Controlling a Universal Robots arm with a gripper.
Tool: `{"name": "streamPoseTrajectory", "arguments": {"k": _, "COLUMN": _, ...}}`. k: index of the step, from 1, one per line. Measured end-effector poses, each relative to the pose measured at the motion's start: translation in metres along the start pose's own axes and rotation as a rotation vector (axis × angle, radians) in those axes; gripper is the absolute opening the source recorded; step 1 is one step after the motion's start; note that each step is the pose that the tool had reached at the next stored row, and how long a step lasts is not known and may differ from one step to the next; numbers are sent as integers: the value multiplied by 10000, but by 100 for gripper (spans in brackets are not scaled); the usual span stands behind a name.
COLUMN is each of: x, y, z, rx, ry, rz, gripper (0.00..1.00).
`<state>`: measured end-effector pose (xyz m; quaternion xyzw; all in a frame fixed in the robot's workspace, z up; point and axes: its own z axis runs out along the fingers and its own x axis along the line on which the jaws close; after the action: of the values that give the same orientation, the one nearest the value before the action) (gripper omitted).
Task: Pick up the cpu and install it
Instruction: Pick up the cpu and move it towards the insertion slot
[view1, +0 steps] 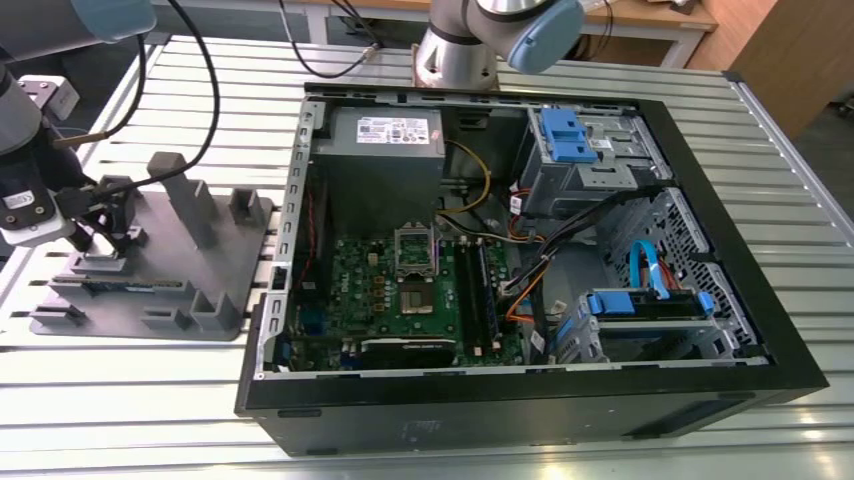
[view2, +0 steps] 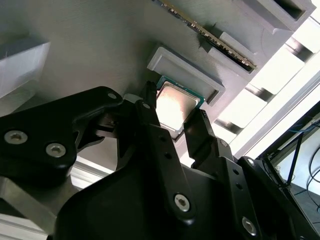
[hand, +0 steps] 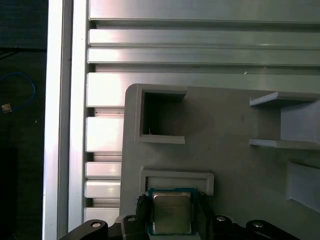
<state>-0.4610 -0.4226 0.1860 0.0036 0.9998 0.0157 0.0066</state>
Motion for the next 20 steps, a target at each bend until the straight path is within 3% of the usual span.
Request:
{"name": "streamPoseTrajectory", "arguments": {"k": 3, "x": 2, "y": 0, "z": 0, "rx": 0, "ry": 1, "rz": 0, "gripper": 48}}
{"name": "streamPoseTrajectory", "arguments": {"k": 4, "x": 2, "y": 0, "z": 0, "rx": 0, "ry": 1, "rz": 0, "gripper": 55}}
{"name": "streamPoseTrajectory", "arguments": {"k": 20, "x": 2, "y": 0, "z": 27, "rx": -1, "ry": -1, "rz": 2, "gripper": 55}}
